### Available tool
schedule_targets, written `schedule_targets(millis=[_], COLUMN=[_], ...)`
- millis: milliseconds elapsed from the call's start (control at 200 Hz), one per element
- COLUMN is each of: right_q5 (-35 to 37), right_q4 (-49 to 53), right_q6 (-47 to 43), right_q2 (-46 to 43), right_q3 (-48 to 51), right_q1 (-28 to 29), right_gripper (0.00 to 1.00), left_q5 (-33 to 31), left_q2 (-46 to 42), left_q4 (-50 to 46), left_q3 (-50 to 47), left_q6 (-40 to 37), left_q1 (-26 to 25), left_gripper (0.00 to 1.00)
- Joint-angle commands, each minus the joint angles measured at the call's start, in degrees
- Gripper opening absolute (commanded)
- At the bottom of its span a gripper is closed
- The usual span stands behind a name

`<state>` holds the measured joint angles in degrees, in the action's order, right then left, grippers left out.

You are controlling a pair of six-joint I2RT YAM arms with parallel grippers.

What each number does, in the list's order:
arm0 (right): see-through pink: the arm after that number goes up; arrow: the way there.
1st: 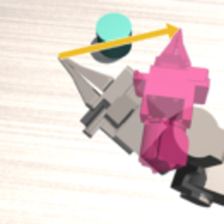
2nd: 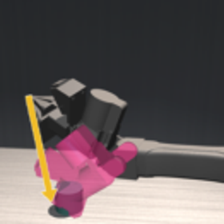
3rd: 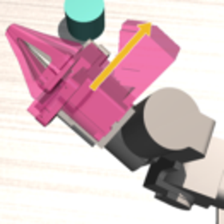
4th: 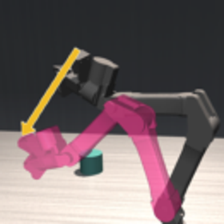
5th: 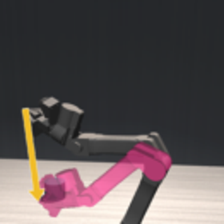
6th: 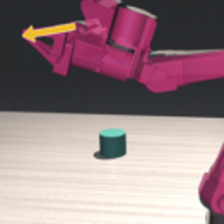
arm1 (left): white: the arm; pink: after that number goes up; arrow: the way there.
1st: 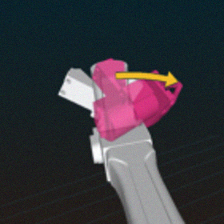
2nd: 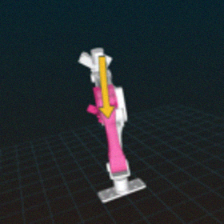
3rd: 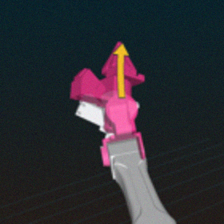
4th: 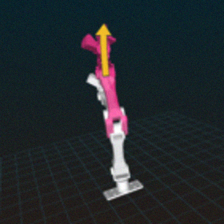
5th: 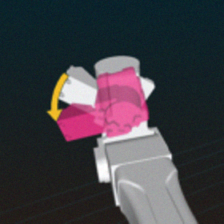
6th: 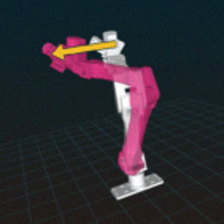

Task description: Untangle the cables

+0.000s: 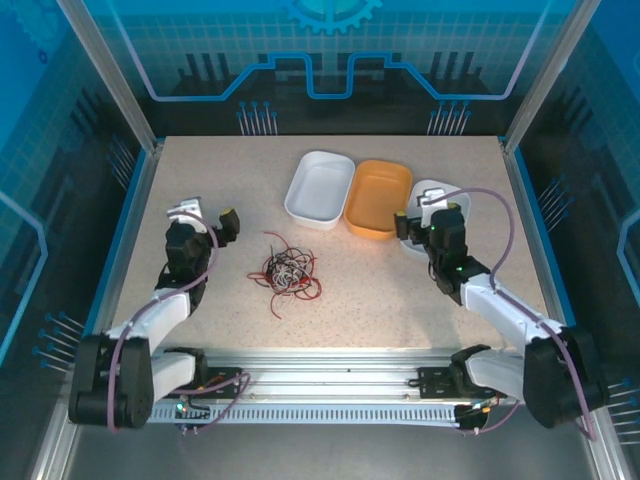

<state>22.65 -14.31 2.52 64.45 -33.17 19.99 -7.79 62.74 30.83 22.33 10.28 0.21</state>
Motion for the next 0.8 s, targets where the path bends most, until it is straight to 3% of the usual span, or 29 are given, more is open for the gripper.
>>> schedule_targets(millis=[0, 205, 390, 630, 790], right_q5=[4.48, 4.17, -0.99, -9.46, -14.34], right_q4=[11.42, 19.97, 24.99, 26.5, 25.68], right_q6=[2.58, 9.74, 15.78, 14.73, 11.28], right_q2=[-3.16, -2.44, 3.75, 14.78, 21.57], right_q3=[-3.12, -7.26, -11.66, -16.86, -20.69], right_q1=[6.09, 20.25, 29.97, 37.45, 38.79], right_gripper=[1.0, 1.0, 0.82, 0.66, 0.55], left_q5=[0.83, 7.66, 15.1, 16.73, 15.56], left_q2=[-4.76, -9.48, -9.67, -7.91, -8.84], left_q4=[-14.75, -26.37, -31.49, -34.17, -40.39], left_q3=[2.57, 2.95, 0.76, -1.91, -2.02], left_q6=[9.44, 20.55, 27.63, 34.88, 37.84], left_q1=[0.06, -0.21, -2.2, -13.04, -14.97], left_gripper=[0.99, 0.99, 0.99, 0.99, 0.99])
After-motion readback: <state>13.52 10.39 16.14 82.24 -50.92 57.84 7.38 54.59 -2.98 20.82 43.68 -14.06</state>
